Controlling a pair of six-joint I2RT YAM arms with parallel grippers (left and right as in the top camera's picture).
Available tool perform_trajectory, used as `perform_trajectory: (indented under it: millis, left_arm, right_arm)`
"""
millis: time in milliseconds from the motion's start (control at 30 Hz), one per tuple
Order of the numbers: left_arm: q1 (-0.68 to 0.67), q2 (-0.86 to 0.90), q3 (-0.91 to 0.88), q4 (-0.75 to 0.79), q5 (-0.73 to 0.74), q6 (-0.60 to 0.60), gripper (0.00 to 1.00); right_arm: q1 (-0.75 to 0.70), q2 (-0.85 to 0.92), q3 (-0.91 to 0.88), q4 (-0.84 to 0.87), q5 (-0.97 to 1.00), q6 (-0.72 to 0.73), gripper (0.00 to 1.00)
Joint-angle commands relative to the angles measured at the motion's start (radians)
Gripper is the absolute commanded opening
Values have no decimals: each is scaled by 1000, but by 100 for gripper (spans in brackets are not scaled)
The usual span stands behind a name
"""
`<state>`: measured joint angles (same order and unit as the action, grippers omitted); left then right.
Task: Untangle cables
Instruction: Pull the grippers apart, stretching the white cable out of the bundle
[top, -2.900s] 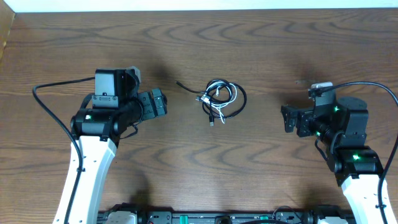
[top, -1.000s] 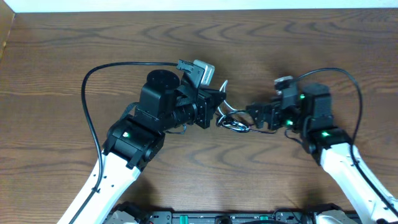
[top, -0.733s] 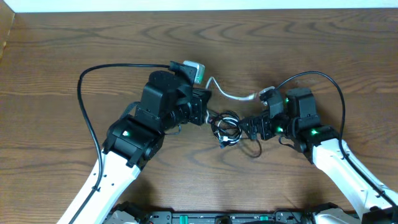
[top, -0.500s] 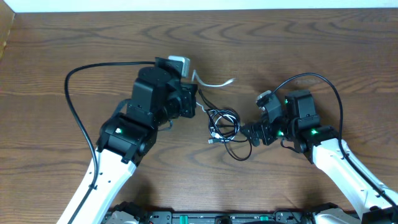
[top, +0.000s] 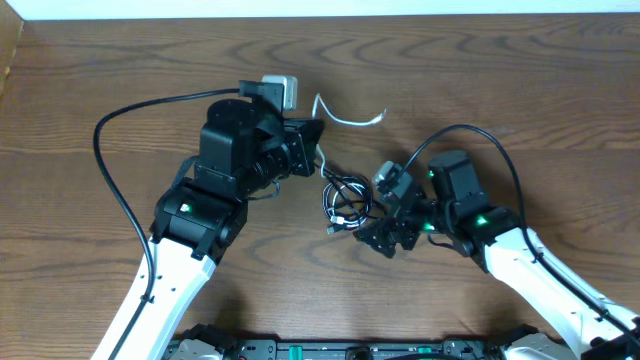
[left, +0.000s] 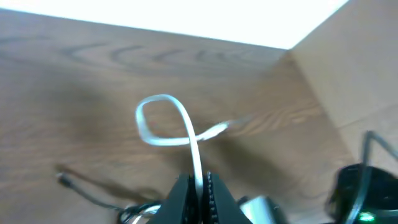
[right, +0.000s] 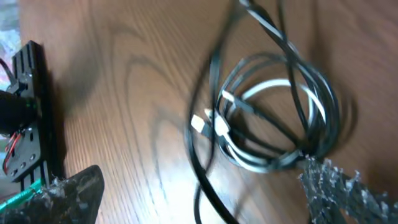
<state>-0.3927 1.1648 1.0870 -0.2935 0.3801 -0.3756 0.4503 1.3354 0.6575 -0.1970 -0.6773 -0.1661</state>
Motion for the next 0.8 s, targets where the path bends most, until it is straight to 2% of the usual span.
perform_trajectory:
  millis: [0, 100, 167, 333, 367, 400, 500, 533, 567, 600, 667, 767]
  left_arm:
    - [6, -4, 12, 54, 116, -58, 7]
    - [6, -5, 12, 94, 137, -85, 8]
    - [6, -5, 12, 94, 138, -103, 8]
    - [6, -5, 12, 124, 189, -135, 7]
    - [6, -5, 12, 127, 189, -140, 8]
    - [6, -5, 12, 127, 189, -139, 8]
    - [6, -5, 12, 114, 184, -127, 7]
    - [6, -4, 12, 93, 180, -97, 8]
    - [8, -3, 12, 58, 150, -75, 7]
    - [12, -1, 12, -35, 54, -41, 8]
    - [27, 8, 12, -220, -142, 2, 8]
    - [68, 12, 12, -365, -283, 17, 8]
  right_arm:
    - [28, 8, 17, 15, 56, -15, 98]
    - [44, 16, 16, 23, 123, -15, 93]
    - [56, 43, 16, 53, 125, -14, 73]
    - [62, 100, 16, 96, 125, 8, 68]
    - [62, 114, 16, 107, 125, 14, 62]
    - [62, 128, 16, 119, 125, 22, 53]
    - [61, 156, 16, 146, 154, 32, 9]
    - [61, 158, 16, 149, 195, 47, 1]
    - [61, 158, 16, 144, 302, 94, 1]
    - [60, 157, 16, 136, 444, 168, 1]
    - [37, 157, 16, 73, 793, 397, 1]
    - [-7, 157, 16, 19, 959, 534, 1]
